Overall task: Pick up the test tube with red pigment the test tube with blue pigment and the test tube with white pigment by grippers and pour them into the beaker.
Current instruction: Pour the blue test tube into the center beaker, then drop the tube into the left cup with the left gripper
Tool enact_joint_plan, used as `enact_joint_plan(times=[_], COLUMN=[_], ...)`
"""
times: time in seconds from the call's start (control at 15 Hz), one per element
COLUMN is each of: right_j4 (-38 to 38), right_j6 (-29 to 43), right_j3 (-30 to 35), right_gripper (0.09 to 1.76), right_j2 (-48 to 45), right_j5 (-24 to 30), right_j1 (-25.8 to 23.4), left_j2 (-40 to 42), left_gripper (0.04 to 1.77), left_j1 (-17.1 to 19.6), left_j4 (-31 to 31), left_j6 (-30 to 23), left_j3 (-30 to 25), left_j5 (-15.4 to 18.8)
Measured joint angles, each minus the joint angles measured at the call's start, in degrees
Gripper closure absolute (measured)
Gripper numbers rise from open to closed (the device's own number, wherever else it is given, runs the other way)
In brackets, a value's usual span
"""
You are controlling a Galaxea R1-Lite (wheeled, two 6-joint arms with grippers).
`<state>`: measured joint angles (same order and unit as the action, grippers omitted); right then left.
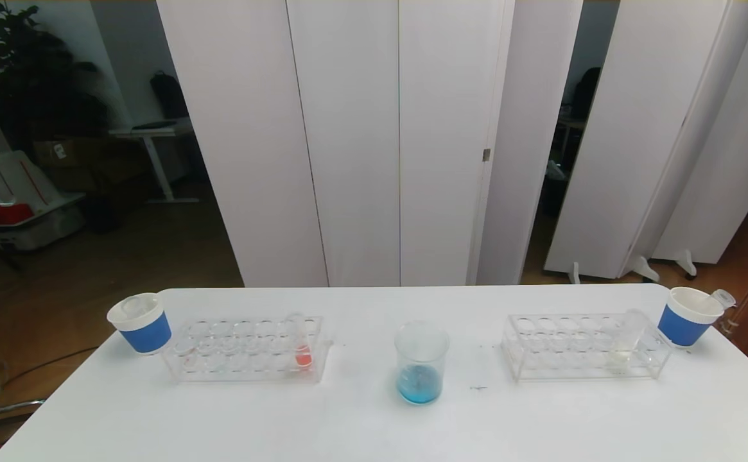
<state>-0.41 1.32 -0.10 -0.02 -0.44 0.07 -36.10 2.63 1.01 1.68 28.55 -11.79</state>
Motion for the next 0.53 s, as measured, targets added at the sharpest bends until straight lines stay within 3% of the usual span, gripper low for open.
enact_joint_plan(times=[0.33, 0.53], right_j4=[0.0, 0.0], right_j6=[0.0, 0.0], right_j3=[0.0, 0.0], right_gripper=[0.11, 0.11], right_j2=[-0.02, 0.0], right_j5=[0.0, 0.0], right_j1=[0.0, 0.0], left_j2=[13.25, 22.08], left_gripper=[0.06, 0.06], left_j1=[-0.68, -2.43], left_j4=[1.57, 6.18], left_j6=[0.02, 3.19], left_j3=[-5.84, -9.86], left_j5=[3.69, 6.67])
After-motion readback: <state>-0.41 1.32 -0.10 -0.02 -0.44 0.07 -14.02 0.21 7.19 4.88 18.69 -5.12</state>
